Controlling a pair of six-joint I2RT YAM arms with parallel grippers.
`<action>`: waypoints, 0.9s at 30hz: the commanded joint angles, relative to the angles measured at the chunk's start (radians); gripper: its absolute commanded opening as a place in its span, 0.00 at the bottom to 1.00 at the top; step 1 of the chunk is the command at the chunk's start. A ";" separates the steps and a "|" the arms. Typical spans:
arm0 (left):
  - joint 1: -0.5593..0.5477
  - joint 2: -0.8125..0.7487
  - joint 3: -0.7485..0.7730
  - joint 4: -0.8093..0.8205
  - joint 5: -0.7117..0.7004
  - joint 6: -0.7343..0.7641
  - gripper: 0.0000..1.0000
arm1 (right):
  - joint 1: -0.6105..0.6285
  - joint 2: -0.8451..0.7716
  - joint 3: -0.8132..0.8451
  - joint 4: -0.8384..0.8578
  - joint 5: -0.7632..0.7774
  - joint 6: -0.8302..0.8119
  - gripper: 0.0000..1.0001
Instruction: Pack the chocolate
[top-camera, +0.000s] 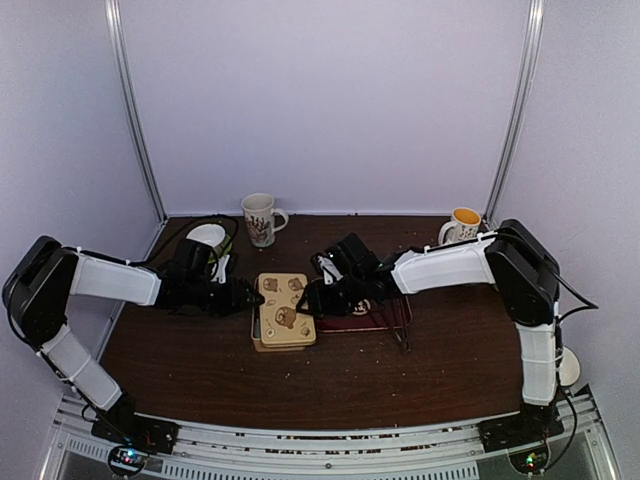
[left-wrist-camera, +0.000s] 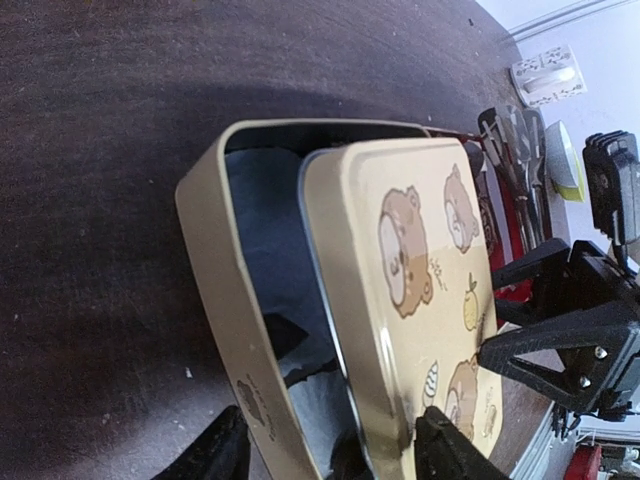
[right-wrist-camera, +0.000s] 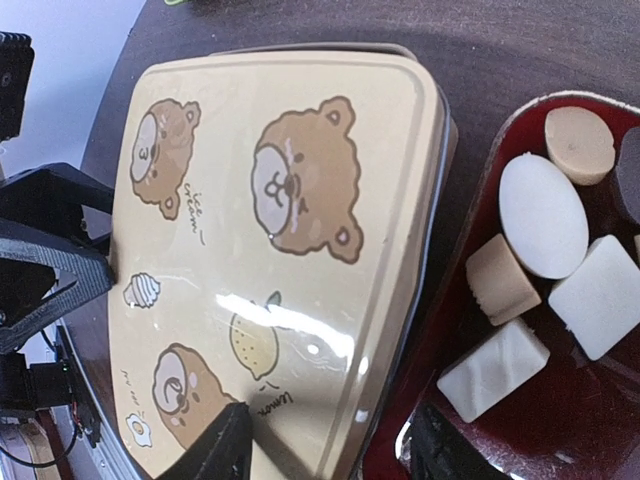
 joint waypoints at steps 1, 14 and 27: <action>0.004 -0.001 0.019 0.030 0.032 0.011 0.59 | 0.006 -0.035 -0.024 0.006 0.006 -0.005 0.52; 0.003 0.029 0.014 0.080 0.104 -0.021 0.72 | 0.018 0.025 0.031 0.039 0.011 0.034 0.44; 0.003 0.063 0.009 0.083 0.159 -0.028 0.65 | 0.053 0.064 0.086 0.018 0.022 0.048 0.47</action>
